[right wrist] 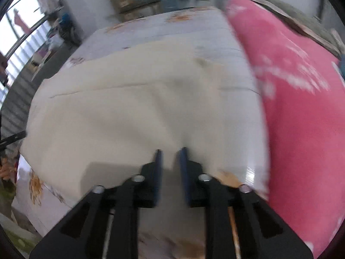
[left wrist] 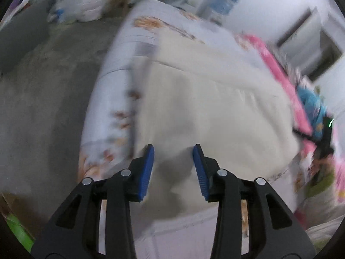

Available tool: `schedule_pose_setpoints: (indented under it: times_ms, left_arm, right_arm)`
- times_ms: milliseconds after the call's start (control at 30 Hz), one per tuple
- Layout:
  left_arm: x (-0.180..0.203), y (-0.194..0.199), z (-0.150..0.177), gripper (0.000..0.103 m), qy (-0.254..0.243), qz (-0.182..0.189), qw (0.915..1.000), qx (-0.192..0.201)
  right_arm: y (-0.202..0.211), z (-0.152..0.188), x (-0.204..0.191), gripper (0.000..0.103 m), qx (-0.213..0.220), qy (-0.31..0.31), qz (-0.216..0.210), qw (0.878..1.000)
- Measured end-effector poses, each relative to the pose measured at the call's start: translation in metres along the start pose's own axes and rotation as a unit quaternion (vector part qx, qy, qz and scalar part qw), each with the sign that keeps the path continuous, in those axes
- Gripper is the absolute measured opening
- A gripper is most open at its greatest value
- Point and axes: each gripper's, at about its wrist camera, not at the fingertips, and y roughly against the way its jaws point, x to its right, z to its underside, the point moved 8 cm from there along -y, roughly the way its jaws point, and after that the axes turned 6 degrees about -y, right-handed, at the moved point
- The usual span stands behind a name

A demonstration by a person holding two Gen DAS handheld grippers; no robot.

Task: Fold large clothes
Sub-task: 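Fold the lifted sides over the jacket body with both tools and release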

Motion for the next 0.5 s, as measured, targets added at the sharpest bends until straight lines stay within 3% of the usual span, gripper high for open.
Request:
schedule_pose_setpoints:
  times_ms: [100, 167, 233, 300, 367, 400, 500]
  left_arm:
    - [-0.01, 0.029, -0.001, 0.033, -0.011, -0.067, 0.9971, 0.034]
    - [0.013, 0.039, -0.005, 0.034, -0.045, -0.043, 0.9966, 0.054]
    - [0.048, 0.039, -0.003, 0.038, -0.082, -0.001, 0.9948, 0.061]
    - [0.082, 0.02, 0.009, 0.042, -0.132, 0.012, 0.9906, 0.034]
    - [0.09, -0.003, 0.033, 0.043, -0.172, -0.023, 0.9846, -0.02]
    - [0.09, -0.003, 0.042, 0.043, -0.197, -0.036, 0.9798, -0.009]
    - [0.07, 0.014, 0.054, 0.046, -0.19, -0.046, 0.9806, -0.015]
  right_arm:
    - [0.026, -0.002, 0.016, 0.015, 0.025, -0.009, 0.058, 0.998]
    - [0.038, -0.005, 0.0, 0.016, 0.043, 0.006, 0.05, 0.998]
    - [0.038, 0.002, -0.044, 0.017, 0.045, 0.049, -0.003, 0.998]
    - [0.028, 0.019, -0.077, 0.023, 0.032, 0.109, -0.024, 0.993]
    - [0.014, 0.039, -0.082, 0.027, 0.015, 0.166, 0.008, 0.986]
    - [0.008, 0.049, -0.073, 0.03, 0.005, 0.184, 0.029, 0.982]
    - [0.026, 0.059, -0.028, 0.031, 0.003, 0.13, 0.006, 0.992]
